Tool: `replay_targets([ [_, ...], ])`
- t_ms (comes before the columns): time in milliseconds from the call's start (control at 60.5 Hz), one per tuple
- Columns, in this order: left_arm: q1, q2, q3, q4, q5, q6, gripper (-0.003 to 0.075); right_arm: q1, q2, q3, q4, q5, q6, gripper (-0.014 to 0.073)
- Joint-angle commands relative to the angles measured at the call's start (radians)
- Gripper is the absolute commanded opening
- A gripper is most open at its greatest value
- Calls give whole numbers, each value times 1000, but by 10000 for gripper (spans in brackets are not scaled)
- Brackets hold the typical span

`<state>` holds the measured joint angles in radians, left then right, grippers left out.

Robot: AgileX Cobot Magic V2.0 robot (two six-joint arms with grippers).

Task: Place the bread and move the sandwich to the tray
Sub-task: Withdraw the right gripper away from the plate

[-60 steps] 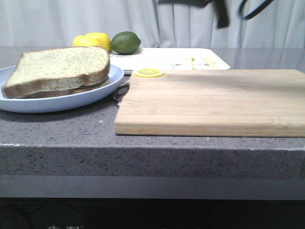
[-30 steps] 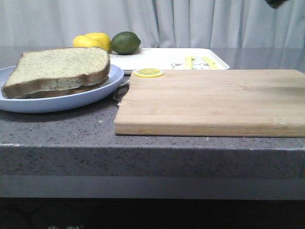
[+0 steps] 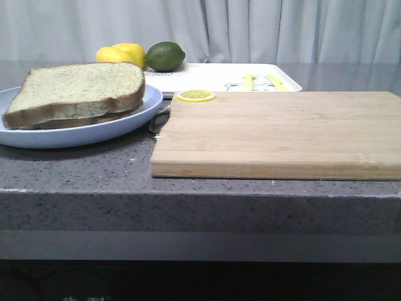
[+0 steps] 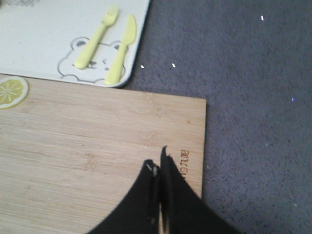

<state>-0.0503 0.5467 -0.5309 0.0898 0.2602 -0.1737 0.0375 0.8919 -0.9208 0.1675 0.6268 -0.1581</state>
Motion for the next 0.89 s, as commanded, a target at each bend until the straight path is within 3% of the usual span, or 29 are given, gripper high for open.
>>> replay_targets([
  [0, -1, 7, -35, -6, -85, -5, 459, 75, -99, 78, -39, -176, 2, -60],
  [198, -1, 7, -35, -6, -85, -5, 459, 212, -341, 320, -10, -272, 2, -60],
  [446, -1, 9, -35, -42, -82, -5, 459, 214, -593, 578, 72, -475, 2, -60],
  [612, -1, 115, -113, -65, 28, -5, 459, 214, -614, 607, 72, -530, 2, -60],
  [876, -1, 461, -342, -90, 250, -5, 459, 214, -614, 607, 72, -529, 2, -60],
])
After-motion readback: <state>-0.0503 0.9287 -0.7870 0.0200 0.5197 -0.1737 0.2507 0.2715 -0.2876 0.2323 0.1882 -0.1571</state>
